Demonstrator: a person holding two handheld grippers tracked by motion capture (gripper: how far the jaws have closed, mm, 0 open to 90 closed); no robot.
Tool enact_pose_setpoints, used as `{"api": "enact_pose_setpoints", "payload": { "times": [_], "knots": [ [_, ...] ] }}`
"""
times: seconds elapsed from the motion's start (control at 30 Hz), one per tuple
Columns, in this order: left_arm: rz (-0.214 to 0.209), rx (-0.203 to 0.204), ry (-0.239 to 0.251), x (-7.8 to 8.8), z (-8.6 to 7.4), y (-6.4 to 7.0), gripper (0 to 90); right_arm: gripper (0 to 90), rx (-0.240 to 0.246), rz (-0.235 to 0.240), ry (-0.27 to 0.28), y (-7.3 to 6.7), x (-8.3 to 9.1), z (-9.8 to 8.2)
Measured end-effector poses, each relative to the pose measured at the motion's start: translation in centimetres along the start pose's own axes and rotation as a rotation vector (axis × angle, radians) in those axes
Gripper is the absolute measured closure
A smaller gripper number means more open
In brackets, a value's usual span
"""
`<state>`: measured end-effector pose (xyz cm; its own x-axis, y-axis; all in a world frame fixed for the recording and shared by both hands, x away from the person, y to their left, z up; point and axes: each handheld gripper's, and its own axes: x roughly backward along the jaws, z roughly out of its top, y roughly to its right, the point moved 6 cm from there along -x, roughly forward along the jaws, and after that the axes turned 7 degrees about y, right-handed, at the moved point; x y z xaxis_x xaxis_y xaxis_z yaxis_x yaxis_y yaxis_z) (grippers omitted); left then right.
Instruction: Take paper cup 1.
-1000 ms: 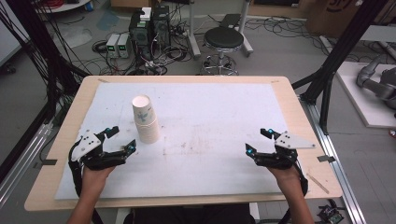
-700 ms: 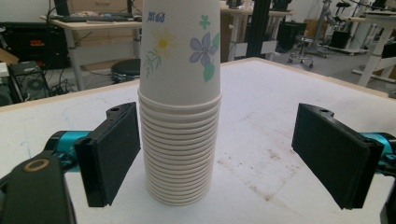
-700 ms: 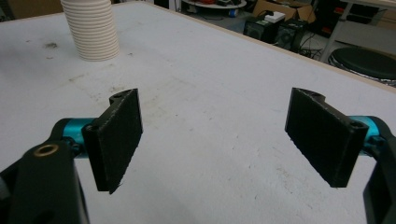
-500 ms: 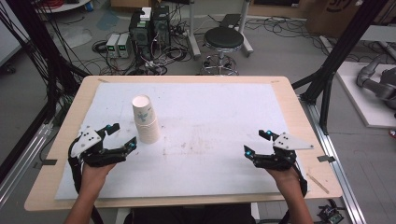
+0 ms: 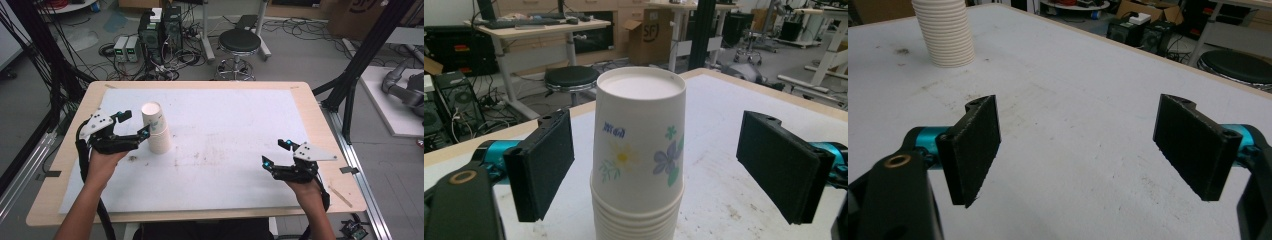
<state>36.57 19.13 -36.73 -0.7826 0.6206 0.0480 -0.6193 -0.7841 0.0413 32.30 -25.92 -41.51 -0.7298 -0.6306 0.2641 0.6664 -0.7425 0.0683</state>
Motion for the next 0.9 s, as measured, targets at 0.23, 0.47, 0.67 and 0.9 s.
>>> {"api": "enact_pose_setpoints", "payload": {
  "times": [0.23,0.47,0.67,0.9],
  "knots": [
    [-0.012,0.008,-0.031,-1.7,0.6,-0.5,15.2,19.4,-0.006,0.000,-0.002,0.0,0.1,0.0],
    [-0.005,0.027,-0.061,-3.0,0.4,-1.0,15.2,19.4,-0.004,0.000,-0.002,-0.1,-0.1,0.0],
    [-0.010,0.030,-0.088,-4.3,0.2,-1.1,15.6,19.4,-0.008,0.005,-0.008,-0.2,-0.3,-0.1],
    [-0.032,0.031,-0.111,-4.9,-0.3,-1.2,21.4,19.5,-0.003,0.006,-0.009,-0.2,-0.3,-0.2]
  ]
}}
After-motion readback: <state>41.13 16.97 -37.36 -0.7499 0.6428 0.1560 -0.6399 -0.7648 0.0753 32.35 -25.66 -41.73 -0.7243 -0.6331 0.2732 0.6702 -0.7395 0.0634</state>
